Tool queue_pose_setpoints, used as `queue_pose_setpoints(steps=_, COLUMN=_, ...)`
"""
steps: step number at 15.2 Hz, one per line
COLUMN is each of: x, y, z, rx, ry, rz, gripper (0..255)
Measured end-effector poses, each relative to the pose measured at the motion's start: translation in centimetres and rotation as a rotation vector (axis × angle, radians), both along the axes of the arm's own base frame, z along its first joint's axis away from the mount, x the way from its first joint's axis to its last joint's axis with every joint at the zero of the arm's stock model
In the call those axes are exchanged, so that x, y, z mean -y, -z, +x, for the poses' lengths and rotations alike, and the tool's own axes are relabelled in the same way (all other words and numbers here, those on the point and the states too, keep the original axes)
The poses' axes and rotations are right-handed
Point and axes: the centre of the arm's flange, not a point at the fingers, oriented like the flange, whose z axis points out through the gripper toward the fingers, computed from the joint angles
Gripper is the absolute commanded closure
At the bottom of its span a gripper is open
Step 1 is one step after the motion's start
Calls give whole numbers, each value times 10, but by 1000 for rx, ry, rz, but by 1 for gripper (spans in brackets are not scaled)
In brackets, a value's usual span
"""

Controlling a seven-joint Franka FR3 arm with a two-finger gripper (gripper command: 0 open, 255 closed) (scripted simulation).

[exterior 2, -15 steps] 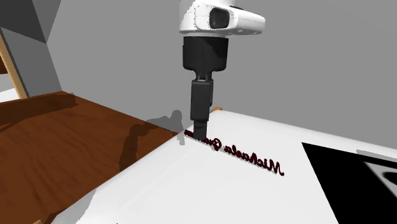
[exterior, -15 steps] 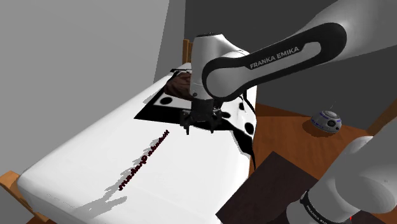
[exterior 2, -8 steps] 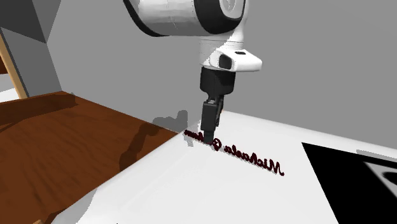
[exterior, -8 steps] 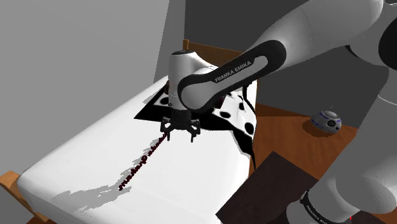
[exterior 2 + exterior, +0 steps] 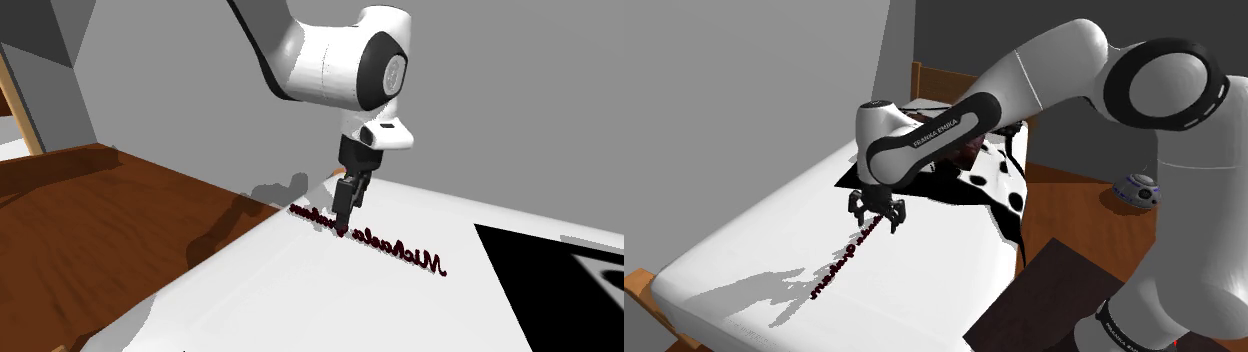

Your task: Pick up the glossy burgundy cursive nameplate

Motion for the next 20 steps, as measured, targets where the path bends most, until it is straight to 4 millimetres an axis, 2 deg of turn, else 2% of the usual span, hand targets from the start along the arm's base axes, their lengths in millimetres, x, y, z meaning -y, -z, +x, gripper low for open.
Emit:
queue_pose_setpoints(steps=4, x=-12, y=35, z=40, rx=-9, ry=97, rz=16, gripper=0)
queue_pose_setpoints(steps=6, x=-17, y=45, z=54, rx=-12, ry=125, rz=20, gripper=0)
queue_pose_setpoints(steps=13, x=-16, y=80, z=59, rx=-12, ry=136, rz=21, gripper=0)
queue_pose_setpoints(steps=14, x=-16, y=82, z=58, rx=-12, ry=136, rz=21, gripper=255)
queue_pose_setpoints(steps=20, x=-16, y=84, z=58, rx=-12, ry=136, rz=21, gripper=255)
